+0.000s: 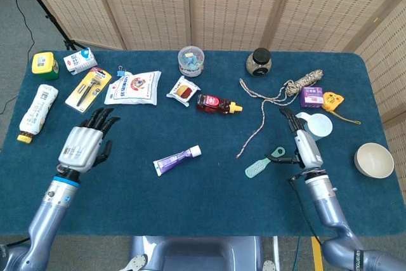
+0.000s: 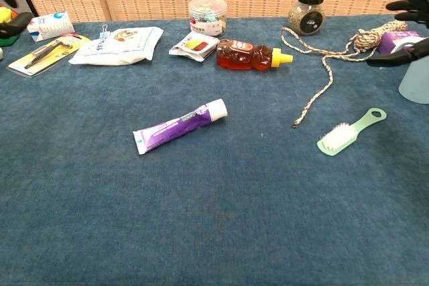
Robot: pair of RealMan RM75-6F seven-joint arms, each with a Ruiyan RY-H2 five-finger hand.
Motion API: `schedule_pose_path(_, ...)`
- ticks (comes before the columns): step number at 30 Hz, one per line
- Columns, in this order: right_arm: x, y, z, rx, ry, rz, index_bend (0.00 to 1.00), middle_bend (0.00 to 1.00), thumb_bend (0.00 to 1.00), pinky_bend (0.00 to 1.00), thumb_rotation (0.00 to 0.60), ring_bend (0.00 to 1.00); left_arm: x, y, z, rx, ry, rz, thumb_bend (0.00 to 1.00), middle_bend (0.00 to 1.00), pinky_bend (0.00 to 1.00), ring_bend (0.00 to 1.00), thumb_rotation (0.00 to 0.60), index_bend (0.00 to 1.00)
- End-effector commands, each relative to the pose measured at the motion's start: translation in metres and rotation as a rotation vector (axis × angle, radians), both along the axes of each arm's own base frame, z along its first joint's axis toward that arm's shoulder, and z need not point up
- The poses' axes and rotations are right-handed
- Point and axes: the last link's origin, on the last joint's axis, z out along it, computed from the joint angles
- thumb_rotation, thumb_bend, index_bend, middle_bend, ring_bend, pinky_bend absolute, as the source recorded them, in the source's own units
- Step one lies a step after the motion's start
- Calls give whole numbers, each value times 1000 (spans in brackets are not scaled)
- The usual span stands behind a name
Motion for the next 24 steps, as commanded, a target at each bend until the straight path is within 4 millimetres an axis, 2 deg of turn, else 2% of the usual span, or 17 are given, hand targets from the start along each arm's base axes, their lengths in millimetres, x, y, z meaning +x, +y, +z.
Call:
schedule_pose_path(1, -14, 7, 9, -15, 86, -7, 0, 0, 0, 0, 600, 0, -23, -12, 16, 49, 0, 40, 548, 106, 268, 69, 600, 201)
schedule_pose_path(4, -26, 16, 20, -49, 180, -15, 0, 0, 0, 0, 600, 0, -40, -24, 26, 74, -2, 62, 549, 108, 268, 72, 600, 212)
schedule_pose_path(5, -38, 22, 28, -78, 251, -31, 0, 0, 0, 0, 600, 0, -51, -31, 31, 94, -4, 90, 549, 109, 267, 73, 600, 213)
schedule_pose_path(8, -48, 37, 37, -115, 303, -65, 0, 0, 0, 0, 600, 0, -67, -47, 37, 131, -16, 98, 548, 117, 264, 77, 600, 218)
schedule_pose_path(17, -70, 74, 52, -156, 410, -149, 0, 0, 0, 0, 600, 0, -99, -75, 44, 149, -1, 145, 548, 139, 256, 94, 600, 259)
schedule_pose_path(24, -76, 98, 63, -167, 457, -178, 0, 0, 0, 0, 600, 0, -114, -94, 51, 153, -7, 169, 547, 139, 253, 100, 600, 260)
